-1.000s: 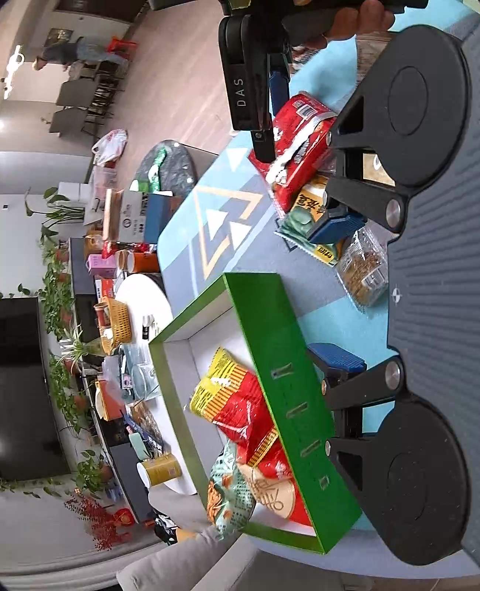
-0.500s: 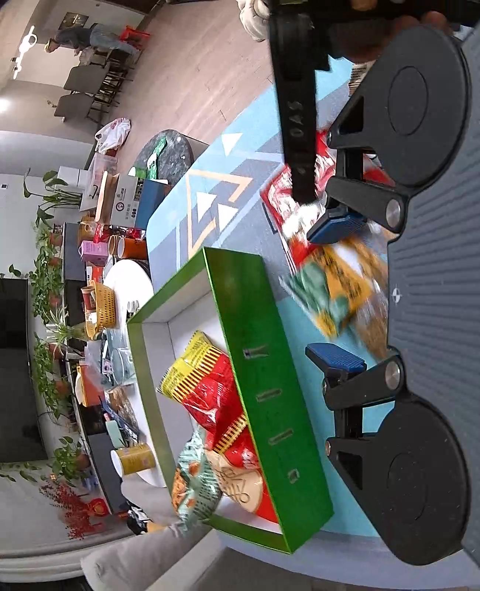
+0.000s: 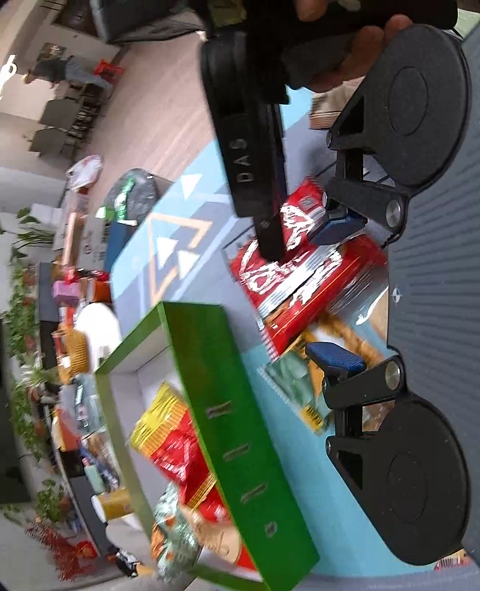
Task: Organize snacks
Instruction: 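Carry the red snack bag with the right tool over the green box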
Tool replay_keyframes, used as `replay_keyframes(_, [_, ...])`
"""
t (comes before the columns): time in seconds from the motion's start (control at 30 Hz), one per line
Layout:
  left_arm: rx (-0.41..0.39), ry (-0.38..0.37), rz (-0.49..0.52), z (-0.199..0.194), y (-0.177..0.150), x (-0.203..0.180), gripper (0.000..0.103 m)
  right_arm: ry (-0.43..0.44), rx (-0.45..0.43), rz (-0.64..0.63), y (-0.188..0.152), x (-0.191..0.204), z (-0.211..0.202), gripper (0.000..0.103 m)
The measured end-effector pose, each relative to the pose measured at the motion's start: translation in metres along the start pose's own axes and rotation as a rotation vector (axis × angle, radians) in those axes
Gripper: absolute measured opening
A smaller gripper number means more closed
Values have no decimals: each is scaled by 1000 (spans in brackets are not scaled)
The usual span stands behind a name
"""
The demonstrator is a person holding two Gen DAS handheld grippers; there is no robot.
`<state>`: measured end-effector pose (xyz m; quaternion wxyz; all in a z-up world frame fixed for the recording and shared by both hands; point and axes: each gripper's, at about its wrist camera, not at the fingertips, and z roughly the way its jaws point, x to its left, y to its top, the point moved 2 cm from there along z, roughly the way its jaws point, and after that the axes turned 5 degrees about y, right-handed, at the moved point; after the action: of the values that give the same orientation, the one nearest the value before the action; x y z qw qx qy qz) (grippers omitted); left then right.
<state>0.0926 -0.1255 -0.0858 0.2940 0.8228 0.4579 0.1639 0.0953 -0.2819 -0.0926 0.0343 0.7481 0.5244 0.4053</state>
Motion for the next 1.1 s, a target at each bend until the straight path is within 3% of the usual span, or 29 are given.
replay_keyframes(0.17, [26,-1,-28,10,-1,0,61,0,8,-37,0,7,5,37])
replay_keyframes(0.43, [40,-120,-100,27,6,1,62,-12,13,-111,-4,16,10,36])
replay_keyframes(0.57, [7,-81,-57,16,8,-11,60,-17,-4,-121,-6,21,3,35])
replay_keyframes(0.73, [-93,-37,-19,-16,19,-12,56,46,-71,-114,0,33,-21,35])
replay_keyframes(1.1, [-264,83,-43,-63,60,21,56,149,-181,-172,38,91,-28,36])
